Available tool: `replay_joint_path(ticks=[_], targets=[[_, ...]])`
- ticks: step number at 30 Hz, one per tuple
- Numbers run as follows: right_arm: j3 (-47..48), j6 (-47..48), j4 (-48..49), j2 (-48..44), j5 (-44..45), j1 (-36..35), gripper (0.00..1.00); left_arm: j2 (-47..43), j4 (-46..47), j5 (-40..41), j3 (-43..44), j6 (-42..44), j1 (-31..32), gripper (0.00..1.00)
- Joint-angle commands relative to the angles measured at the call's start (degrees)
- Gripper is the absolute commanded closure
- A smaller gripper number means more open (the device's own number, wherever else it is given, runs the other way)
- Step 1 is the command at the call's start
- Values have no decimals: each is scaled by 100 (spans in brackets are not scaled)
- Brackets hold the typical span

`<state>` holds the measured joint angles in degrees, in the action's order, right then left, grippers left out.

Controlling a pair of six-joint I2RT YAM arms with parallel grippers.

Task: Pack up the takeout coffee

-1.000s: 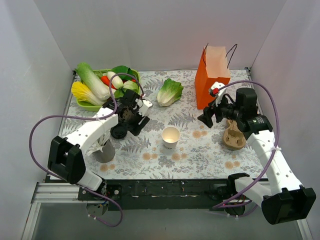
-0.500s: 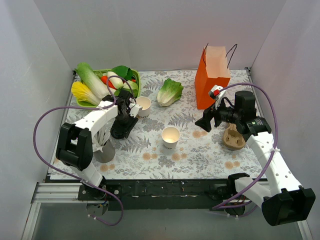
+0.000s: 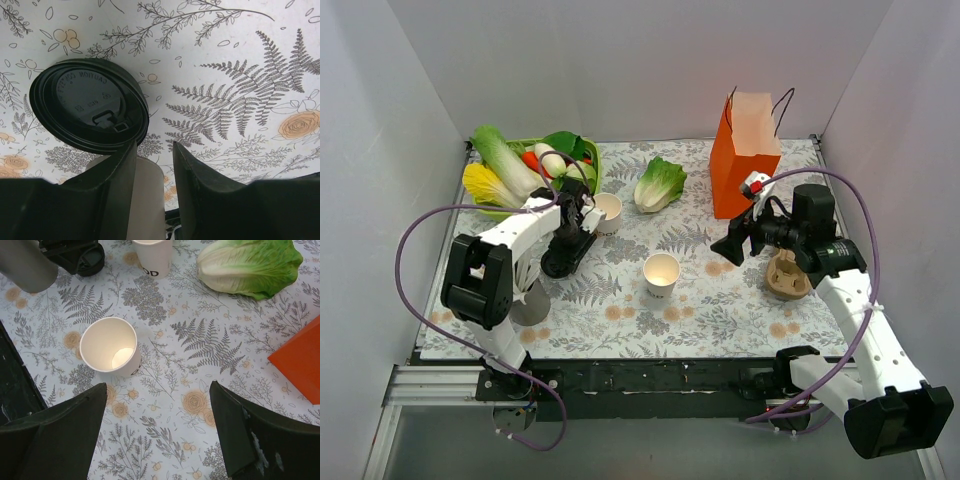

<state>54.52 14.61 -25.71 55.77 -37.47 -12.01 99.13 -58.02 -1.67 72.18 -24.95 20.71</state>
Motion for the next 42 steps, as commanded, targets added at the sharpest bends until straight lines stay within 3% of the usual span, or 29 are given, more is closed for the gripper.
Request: replay_joint_path(ticks=[1,21,33,42], targets=[[-47,-125,5,-171,3,6,9,62,212,273,200,8,-67,66],[-91,-160,-13,-172,82,6,9,484,212,194,367,78,-120,83],[-126,-160,14,-163,91,6,9,502,159,176,261,104,-120,83],[-170,-178,23,-215,100,6,9,484,63,176,402,87,-129,96]])
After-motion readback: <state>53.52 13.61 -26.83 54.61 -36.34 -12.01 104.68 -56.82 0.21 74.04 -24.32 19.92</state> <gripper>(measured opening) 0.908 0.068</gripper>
